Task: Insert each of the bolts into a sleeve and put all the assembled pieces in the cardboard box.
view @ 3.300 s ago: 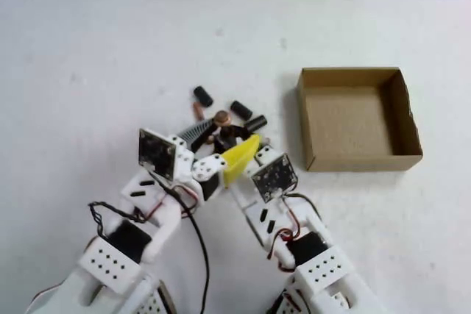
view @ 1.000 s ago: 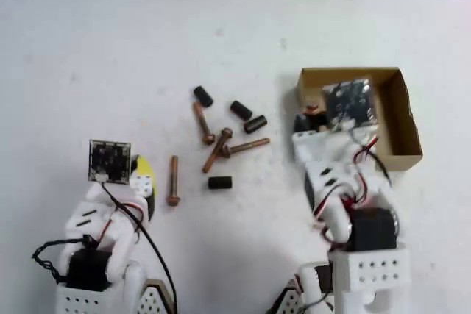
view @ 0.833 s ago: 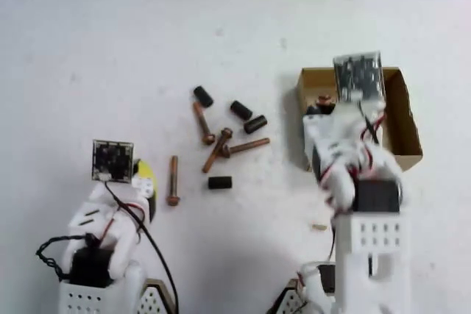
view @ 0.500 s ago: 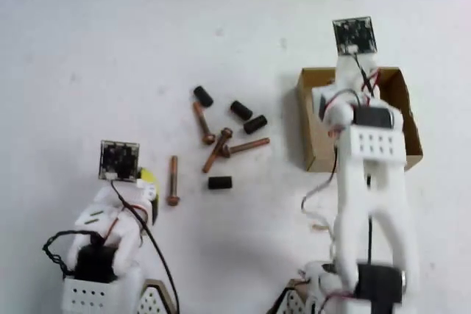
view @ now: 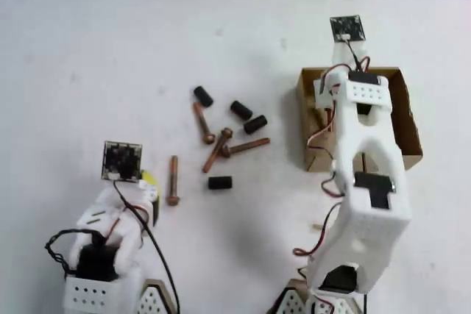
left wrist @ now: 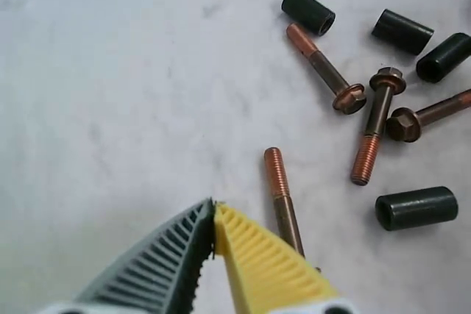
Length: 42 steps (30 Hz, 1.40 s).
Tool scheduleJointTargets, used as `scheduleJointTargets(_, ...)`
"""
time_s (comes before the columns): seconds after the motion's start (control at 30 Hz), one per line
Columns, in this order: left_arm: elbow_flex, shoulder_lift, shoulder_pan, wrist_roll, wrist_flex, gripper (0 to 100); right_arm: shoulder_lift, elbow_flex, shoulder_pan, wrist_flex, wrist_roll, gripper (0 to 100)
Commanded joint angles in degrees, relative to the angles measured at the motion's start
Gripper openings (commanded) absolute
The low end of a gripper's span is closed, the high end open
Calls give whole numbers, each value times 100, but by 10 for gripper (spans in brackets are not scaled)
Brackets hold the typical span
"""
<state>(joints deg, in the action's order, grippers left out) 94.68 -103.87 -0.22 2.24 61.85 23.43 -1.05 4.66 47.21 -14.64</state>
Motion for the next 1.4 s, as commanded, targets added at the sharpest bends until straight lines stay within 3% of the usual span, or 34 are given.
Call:
scheduleJointTargets(0.0,-53,-48,-31,-35,-53,24,207,-607,22,-127,-70,28)
scheduleJointTargets(0.27,-44,-48,-31,-35,-53,24,330,-651,-13,-136,-79,226)
scheduleJointTargets(0.5,-44,-48,-31,-35,-53,23,-277,-607,-13,-75,-79,193)
scheduleJointTargets(0.67,-88,-48,-40,-35,-53,23,-1007,-615,-136,646,-79,181)
scheduleJointTargets(1.2,-97,-48,-40,-35,-53,23,-2149,-607,-1701,2527,-18,180)
scheduleJointTargets(1.27,-88,-48,-40,-35,-53,23,-2149,-598,-1851,2633,264,180)
scheduleJointTargets(1.37,-88,-48,-40,-35,-53,23,-2149,-475,-1947,2624,1275,180)
